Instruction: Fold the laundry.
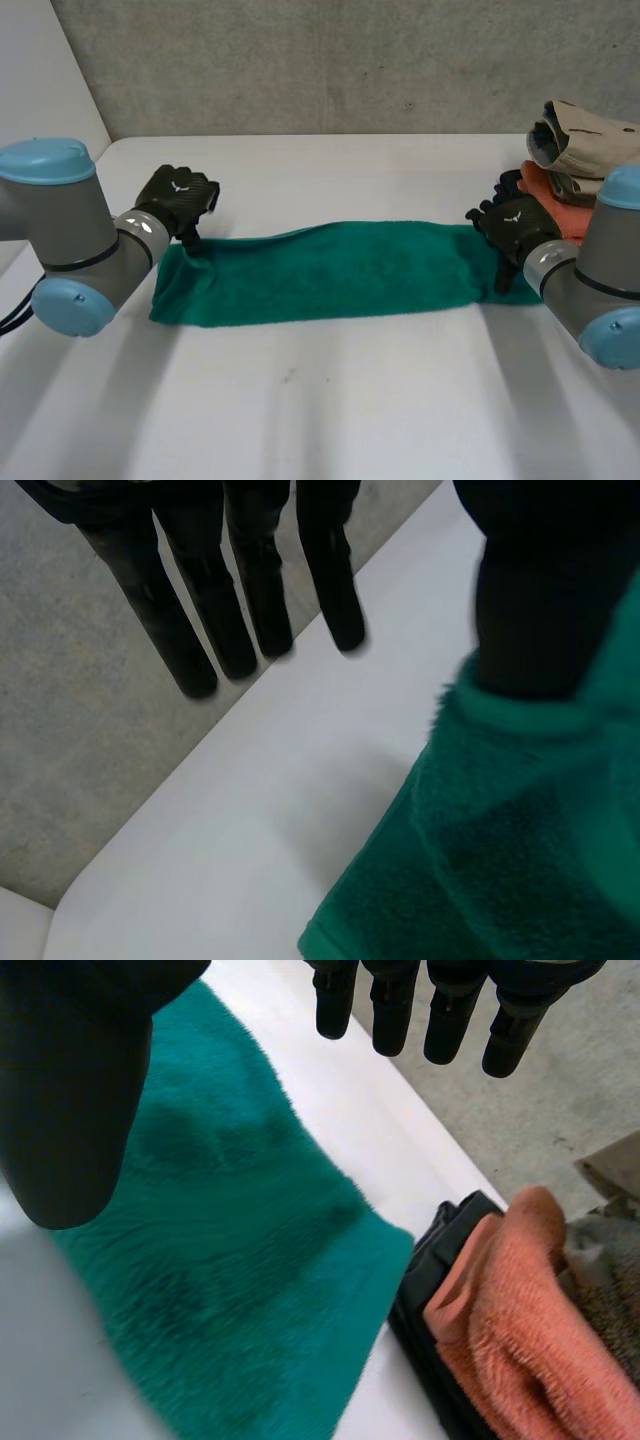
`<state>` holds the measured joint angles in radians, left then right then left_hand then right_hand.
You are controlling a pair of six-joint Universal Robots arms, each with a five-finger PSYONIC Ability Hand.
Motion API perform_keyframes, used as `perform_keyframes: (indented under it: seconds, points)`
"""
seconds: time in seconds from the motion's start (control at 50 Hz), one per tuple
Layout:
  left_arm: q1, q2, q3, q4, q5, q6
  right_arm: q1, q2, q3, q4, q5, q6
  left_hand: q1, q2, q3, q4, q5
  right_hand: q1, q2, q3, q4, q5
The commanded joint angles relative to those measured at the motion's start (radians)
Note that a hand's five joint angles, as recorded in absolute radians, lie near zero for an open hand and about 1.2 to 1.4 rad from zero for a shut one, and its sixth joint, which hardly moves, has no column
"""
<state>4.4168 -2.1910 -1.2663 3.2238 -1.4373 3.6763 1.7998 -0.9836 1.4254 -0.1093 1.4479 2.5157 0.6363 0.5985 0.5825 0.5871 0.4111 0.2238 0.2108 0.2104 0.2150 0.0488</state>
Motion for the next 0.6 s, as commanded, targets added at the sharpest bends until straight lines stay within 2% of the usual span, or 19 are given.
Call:
perform_keyframes:
  seconds: [0.02, 0.1, 0.26, 0.32, 0.44, 0.52, 0.6]
  points:
    - [0.058, -0.111, 0.079, 0.022, -0.009, 0.103, -0.002, -0.001, 0.023, -0.004, -0.001, -0.002, 0.739, 0.777, 0.793, 0.788, 0.79, -0.049, -0.036, -0.036, -0.04, -0.049]
    - [0.056, -0.121, 0.082, 0.011, -0.017, 0.148, -0.002, -0.001, 0.015, -0.007, -0.001, -0.003, 0.76, 0.798, 0.814, 0.809, 0.811, -0.049, -0.036, -0.036, -0.04, -0.049]
    - [0.015, -0.076, 0.062, -0.045, -0.078, 0.146, -0.002, -0.003, 0.004, -0.009, -0.001, -0.002, 0.76, 0.798, 0.814, 0.809, 0.811, -0.049, -0.036, -0.036, -0.04, -0.049]
    - [-0.004, 0.006, 0.03, -0.068, -0.107, 0.142, -0.002, -0.006, -0.006, -0.01, -0.001, 0.0, 0.76, 0.798, 0.814, 0.809, 0.811, -0.049, -0.036, -0.036, -0.04, -0.049]
    - [-0.043, 0.207, -0.1, -0.071, -0.112, 0.145, -0.005, -0.027, -0.06, -0.001, 0.0, -0.002, 0.76, 0.798, 0.814, 0.809, 0.811, -0.049, -0.036, -0.036, -0.04, -0.049]
    - [-0.08, 0.345, -0.198, -0.053, -0.11, 0.154, -0.007, -0.029, -0.118, 0.02, -0.037, 0.0, 0.76, 0.798, 0.814, 0.809, 0.811, -0.049, -0.036, -0.036, -0.04, -0.049]
    - [-0.099, 0.467, -0.297, -0.022, -0.11, 0.157, -0.014, -0.009, -0.193, 0.072, -0.109, 0.002, 0.76, 0.798, 0.814, 0.809, 0.811, -0.049, -0.036, -0.036, -0.04, -0.049]
